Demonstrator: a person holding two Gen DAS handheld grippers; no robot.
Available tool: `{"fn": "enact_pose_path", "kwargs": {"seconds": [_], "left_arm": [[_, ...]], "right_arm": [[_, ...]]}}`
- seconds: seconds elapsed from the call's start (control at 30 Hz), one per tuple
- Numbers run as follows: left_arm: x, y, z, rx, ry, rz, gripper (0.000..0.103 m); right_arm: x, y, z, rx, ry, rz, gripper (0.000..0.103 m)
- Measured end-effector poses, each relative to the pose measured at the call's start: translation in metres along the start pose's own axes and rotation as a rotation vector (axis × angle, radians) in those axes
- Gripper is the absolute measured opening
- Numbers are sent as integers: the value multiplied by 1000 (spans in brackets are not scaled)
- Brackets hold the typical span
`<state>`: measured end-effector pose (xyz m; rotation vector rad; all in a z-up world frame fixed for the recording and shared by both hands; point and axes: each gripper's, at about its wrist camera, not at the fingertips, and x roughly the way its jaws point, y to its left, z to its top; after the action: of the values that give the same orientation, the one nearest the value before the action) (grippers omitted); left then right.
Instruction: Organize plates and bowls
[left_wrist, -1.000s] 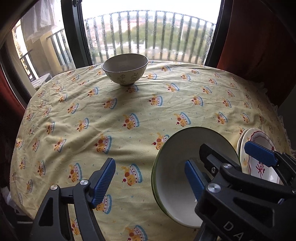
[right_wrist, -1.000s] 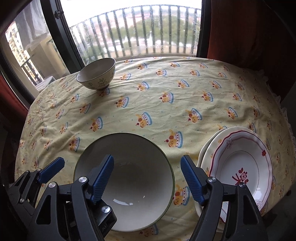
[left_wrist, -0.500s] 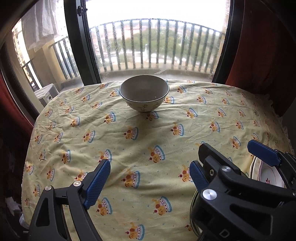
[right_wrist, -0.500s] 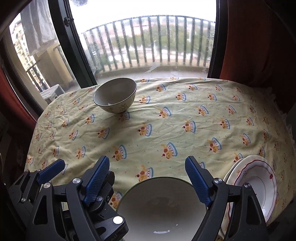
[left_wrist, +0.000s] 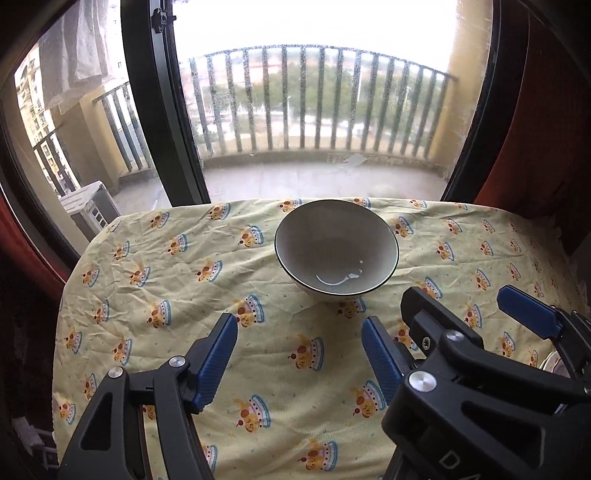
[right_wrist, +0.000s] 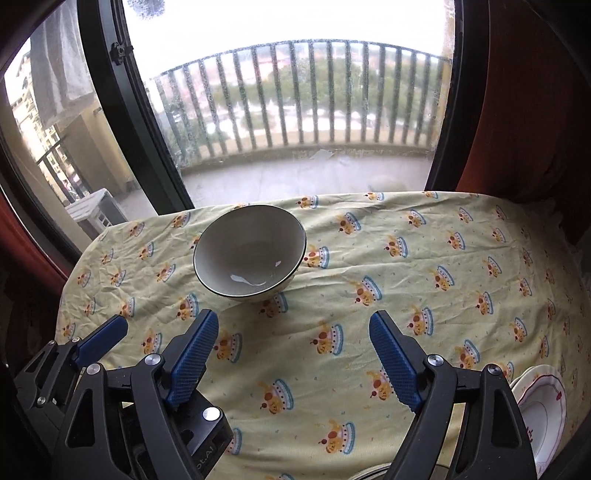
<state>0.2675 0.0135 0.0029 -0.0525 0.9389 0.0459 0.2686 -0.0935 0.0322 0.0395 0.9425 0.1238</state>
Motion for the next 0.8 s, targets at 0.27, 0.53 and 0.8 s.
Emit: {"fn": "enact_pose_path", "kwargs": {"seconds": [0.27, 0.53, 0.8], "left_arm": [[40, 17, 43, -23, -24, 19, 70], [80, 21, 74, 0, -41, 9, 57], [115, 19, 72, -15, 11, -33, 35]], "right_arm": [[38, 10, 39, 69, -32, -11, 87], [78, 11, 71, 103, -71, -45, 86], [114, 11, 77, 91, -20, -103, 68]]}}
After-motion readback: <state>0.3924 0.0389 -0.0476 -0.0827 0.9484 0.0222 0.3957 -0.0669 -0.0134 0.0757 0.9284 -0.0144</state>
